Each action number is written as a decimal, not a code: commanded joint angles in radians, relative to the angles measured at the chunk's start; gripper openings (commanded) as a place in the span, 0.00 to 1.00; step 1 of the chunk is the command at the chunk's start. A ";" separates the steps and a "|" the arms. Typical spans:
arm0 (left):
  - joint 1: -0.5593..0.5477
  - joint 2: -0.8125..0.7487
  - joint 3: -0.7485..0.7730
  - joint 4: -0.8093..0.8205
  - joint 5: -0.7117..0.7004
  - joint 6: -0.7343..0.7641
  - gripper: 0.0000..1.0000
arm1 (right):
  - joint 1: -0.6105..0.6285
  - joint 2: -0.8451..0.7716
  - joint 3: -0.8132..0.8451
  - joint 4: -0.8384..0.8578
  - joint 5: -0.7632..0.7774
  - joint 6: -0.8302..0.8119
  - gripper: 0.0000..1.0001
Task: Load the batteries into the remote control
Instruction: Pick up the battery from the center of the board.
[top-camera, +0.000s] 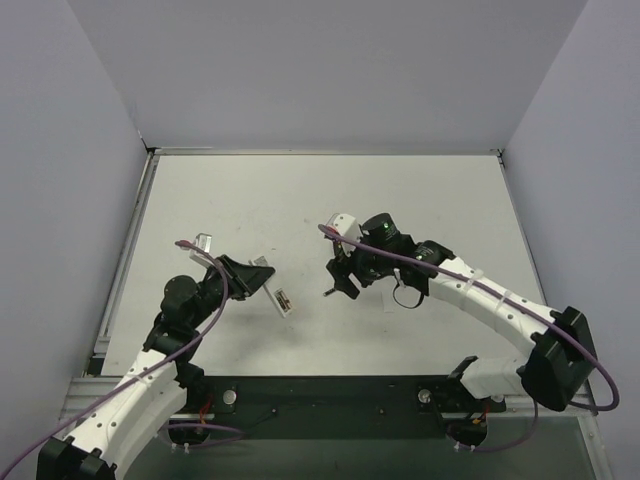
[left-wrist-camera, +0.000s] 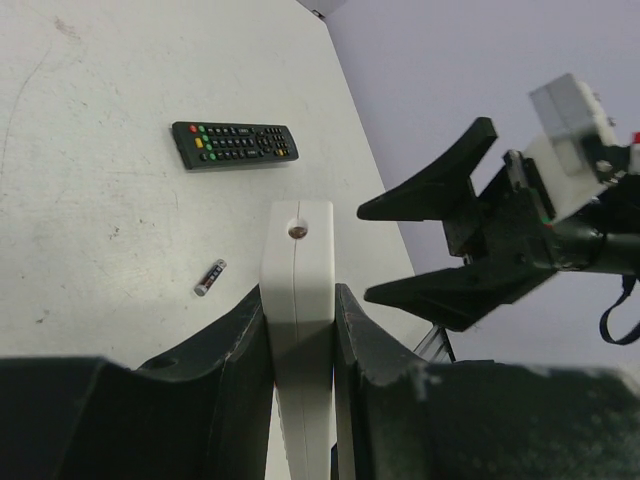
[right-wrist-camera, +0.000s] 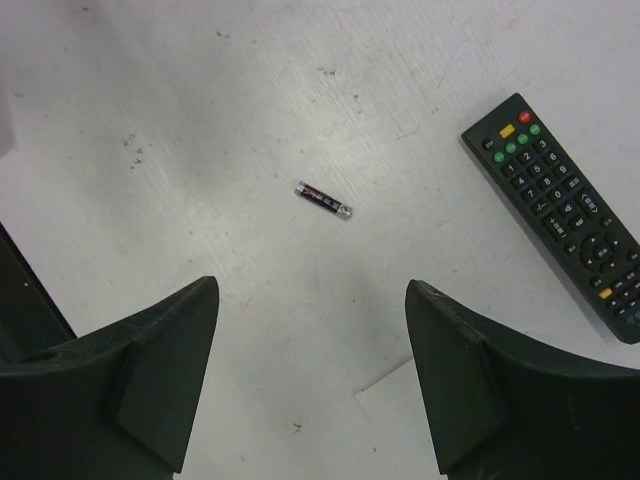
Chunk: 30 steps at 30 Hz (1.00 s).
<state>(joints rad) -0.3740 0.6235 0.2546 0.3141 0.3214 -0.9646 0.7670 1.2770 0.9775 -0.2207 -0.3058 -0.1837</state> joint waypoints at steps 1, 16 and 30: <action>-0.005 -0.056 0.021 -0.050 -0.019 0.033 0.00 | -0.041 0.106 0.013 0.021 -0.052 -0.026 0.70; -0.003 -0.113 0.017 -0.109 -0.021 0.043 0.00 | -0.066 0.473 0.188 -0.006 -0.104 -0.172 0.59; -0.003 -0.111 0.014 -0.104 -0.013 0.046 0.00 | -0.067 0.616 0.271 -0.094 -0.207 -0.226 0.55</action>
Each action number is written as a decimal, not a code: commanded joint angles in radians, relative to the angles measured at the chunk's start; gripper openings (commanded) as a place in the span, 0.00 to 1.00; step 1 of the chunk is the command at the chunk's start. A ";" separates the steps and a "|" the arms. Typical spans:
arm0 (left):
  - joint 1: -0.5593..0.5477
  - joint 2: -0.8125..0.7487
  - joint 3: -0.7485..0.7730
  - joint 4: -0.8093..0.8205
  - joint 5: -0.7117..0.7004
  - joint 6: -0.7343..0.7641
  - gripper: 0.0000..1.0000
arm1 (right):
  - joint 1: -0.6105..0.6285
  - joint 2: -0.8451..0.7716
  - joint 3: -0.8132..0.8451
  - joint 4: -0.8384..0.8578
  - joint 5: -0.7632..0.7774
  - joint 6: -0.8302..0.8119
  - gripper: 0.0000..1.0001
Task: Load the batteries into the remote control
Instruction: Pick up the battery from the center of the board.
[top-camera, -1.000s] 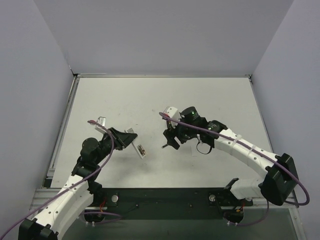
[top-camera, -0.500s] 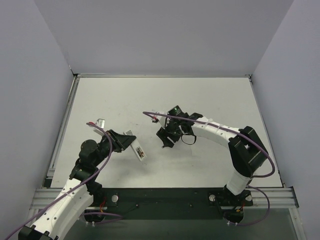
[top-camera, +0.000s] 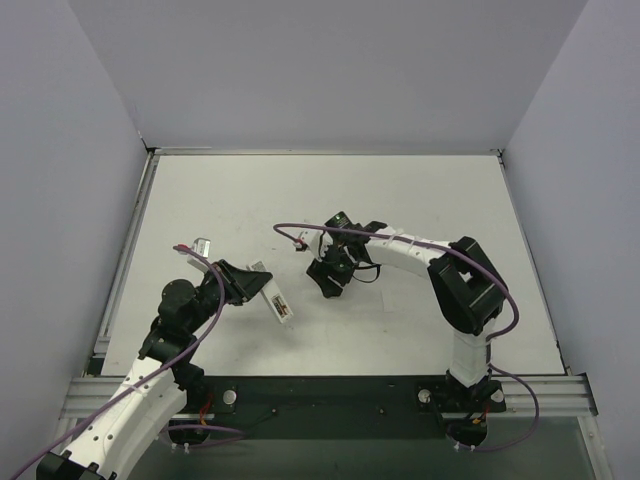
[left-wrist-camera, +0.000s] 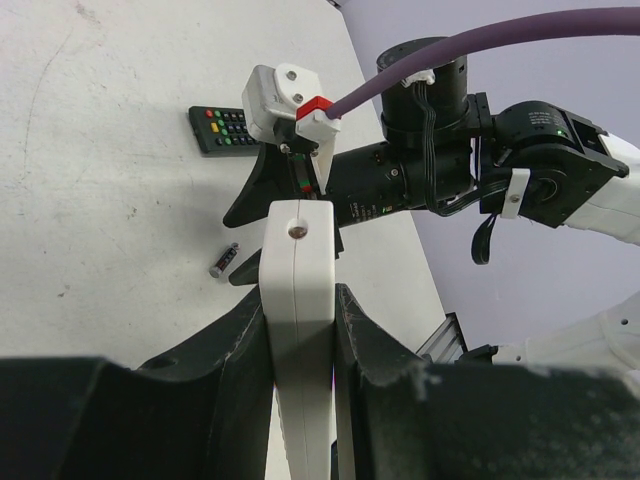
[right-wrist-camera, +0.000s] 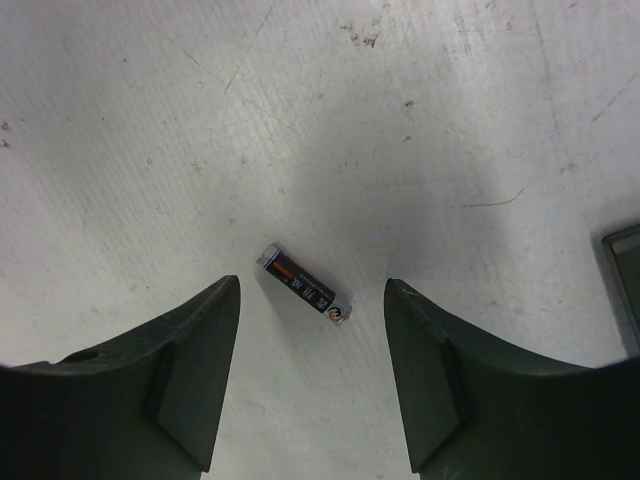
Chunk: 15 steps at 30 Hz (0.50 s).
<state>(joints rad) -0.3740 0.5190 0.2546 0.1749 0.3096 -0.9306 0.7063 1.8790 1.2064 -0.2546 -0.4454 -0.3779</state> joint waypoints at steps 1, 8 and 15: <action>-0.003 -0.008 0.012 0.037 -0.003 0.012 0.00 | -0.007 0.015 0.044 -0.063 -0.081 -0.036 0.55; -0.003 -0.001 0.005 0.052 0.000 -0.001 0.00 | -0.016 0.034 0.051 -0.090 -0.133 -0.038 0.55; -0.003 0.000 0.006 0.052 0.002 -0.004 0.00 | -0.019 0.049 0.061 -0.107 -0.157 -0.027 0.55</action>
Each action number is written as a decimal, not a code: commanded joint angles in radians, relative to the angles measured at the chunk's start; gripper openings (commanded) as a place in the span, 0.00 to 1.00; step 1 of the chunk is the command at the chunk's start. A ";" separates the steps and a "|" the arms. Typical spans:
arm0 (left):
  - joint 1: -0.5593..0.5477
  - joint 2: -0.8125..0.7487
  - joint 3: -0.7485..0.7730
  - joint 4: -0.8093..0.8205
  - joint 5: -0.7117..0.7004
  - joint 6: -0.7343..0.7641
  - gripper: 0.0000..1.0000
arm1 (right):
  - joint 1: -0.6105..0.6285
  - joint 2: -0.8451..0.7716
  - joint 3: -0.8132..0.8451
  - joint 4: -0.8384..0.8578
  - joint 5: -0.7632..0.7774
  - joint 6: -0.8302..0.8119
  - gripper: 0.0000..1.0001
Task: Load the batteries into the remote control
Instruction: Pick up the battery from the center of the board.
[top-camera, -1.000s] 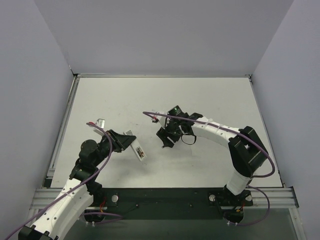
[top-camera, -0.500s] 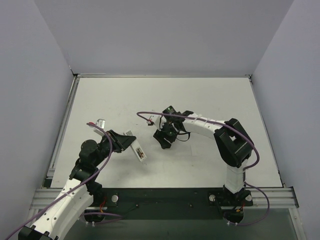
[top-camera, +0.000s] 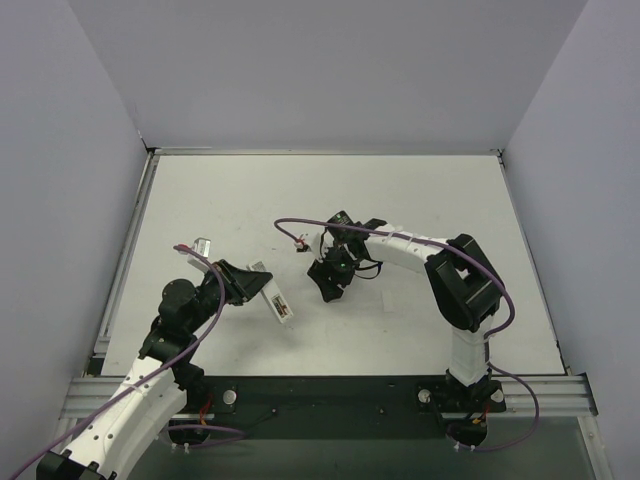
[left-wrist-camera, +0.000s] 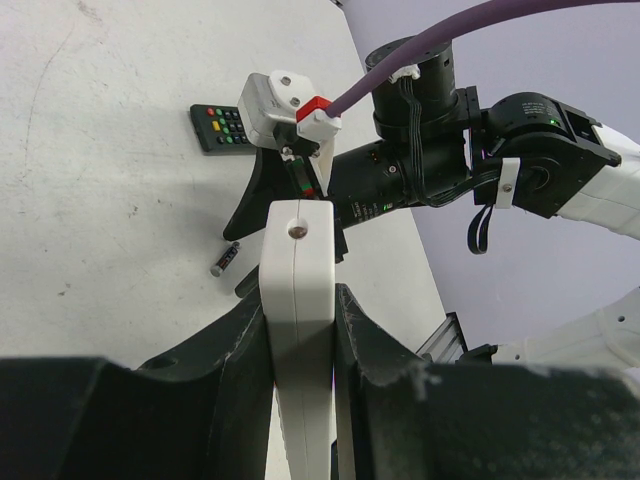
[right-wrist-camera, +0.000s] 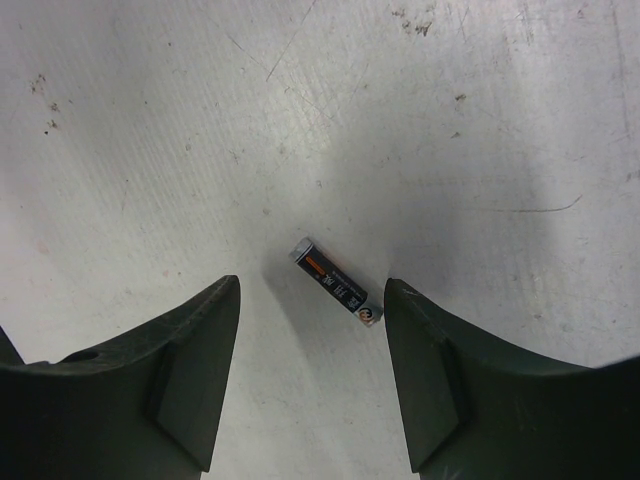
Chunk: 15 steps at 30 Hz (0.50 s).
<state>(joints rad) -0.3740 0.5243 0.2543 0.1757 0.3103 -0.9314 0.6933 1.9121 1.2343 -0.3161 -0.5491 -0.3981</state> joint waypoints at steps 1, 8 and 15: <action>-0.003 -0.006 0.007 0.053 0.003 -0.004 0.00 | -0.006 0.016 0.033 -0.047 -0.054 -0.005 0.55; -0.003 -0.003 0.005 0.054 0.006 -0.007 0.00 | -0.015 0.001 0.011 -0.051 -0.061 0.010 0.55; -0.003 0.014 0.005 0.070 0.010 -0.017 0.00 | -0.023 -0.016 -0.009 -0.048 -0.068 0.025 0.56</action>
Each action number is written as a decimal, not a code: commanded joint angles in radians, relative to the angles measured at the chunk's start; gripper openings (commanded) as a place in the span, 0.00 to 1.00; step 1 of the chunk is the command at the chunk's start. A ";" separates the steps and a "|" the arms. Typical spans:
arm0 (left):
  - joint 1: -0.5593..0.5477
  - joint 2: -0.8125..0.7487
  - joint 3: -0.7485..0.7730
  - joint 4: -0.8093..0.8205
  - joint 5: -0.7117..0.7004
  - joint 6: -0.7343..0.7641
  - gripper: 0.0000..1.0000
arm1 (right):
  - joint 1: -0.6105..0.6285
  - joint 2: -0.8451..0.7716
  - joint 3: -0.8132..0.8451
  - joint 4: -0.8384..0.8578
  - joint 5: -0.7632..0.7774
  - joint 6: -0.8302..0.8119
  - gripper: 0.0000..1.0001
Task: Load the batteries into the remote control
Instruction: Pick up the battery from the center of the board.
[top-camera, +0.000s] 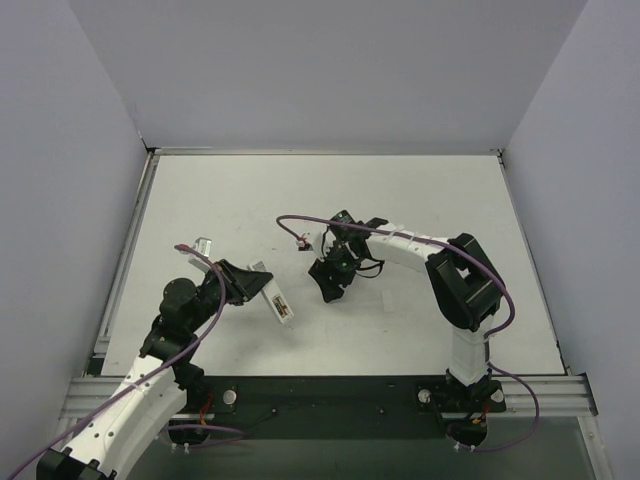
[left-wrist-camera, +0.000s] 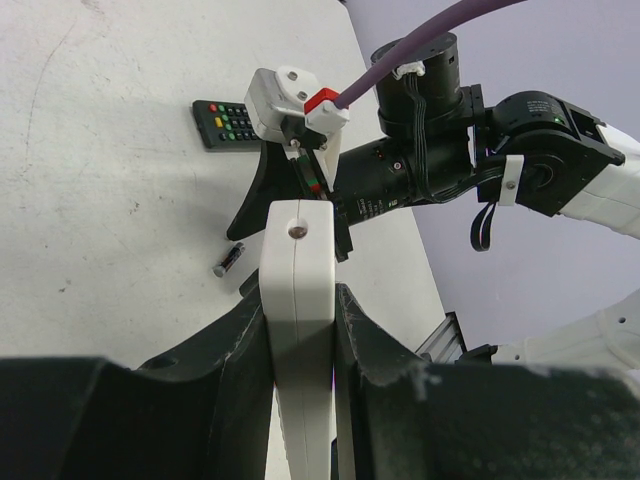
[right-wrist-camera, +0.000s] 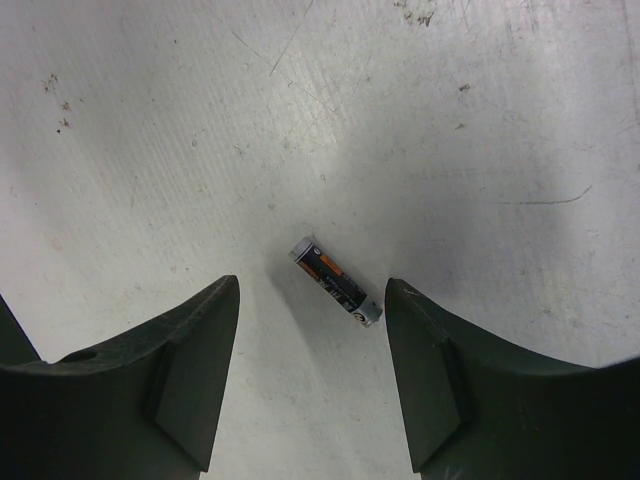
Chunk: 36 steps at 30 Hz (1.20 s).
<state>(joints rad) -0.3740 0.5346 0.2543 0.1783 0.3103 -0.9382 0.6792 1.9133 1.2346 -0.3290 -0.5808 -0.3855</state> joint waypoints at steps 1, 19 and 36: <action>-0.003 0.002 0.005 0.069 0.010 -0.010 0.00 | -0.009 -0.019 -0.014 -0.035 -0.036 0.013 0.56; -0.003 -0.004 0.002 0.061 0.003 -0.016 0.00 | -0.010 -0.048 -0.052 -0.038 -0.001 0.013 0.56; -0.003 -0.008 -0.013 0.061 -0.008 -0.016 0.00 | 0.080 -0.051 -0.063 -0.071 0.190 0.040 0.34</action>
<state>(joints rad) -0.3740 0.5316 0.2394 0.1829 0.3099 -0.9512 0.7284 1.8843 1.1927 -0.3336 -0.4694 -0.3584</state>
